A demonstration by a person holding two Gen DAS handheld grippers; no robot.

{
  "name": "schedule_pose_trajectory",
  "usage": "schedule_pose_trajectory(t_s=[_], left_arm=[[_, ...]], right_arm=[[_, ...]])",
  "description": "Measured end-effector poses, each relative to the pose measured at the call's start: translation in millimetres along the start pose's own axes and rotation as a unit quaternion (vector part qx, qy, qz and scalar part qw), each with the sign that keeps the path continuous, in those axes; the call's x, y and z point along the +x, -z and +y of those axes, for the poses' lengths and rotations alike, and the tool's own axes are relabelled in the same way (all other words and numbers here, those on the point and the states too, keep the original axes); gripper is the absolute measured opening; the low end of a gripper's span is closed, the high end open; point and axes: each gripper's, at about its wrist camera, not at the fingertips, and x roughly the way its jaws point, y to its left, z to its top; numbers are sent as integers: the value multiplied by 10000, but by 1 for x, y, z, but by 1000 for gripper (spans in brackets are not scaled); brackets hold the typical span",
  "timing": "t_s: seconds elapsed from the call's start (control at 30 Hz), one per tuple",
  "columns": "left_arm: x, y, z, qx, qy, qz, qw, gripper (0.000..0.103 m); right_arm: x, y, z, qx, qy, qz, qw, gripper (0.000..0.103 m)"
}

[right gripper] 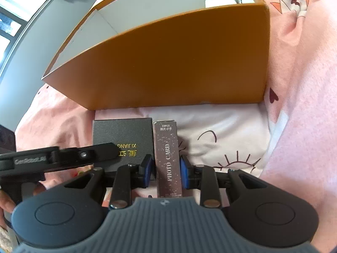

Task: Organize objects
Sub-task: 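Grasp the dark grey box with the left tool while the right tool lifts the photo card box, then carry the photo card box and grey box over the orange box with both tools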

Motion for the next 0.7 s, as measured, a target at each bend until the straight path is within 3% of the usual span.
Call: schedule_pose_trajectory(t_s=[0.2, 0.27, 0.5, 0.7], left_arm=[[11, -1, -5, -126, 220, 183, 9995, 38], [12, 1, -8, -77, 30, 60, 9999, 38], [-13, 2, -16, 83, 96, -194, 9997, 37], [-38, 6, -43, 387, 141, -361, 9985, 37]], right_arm=[[3, -1, -6, 98, 18, -16, 9999, 28], [-1, 0, -9, 97, 26, -24, 9999, 27], [-7, 2, -2, 53, 28, -128, 9999, 24], [-45, 0, 7, -113, 56, -460, 9989, 24]])
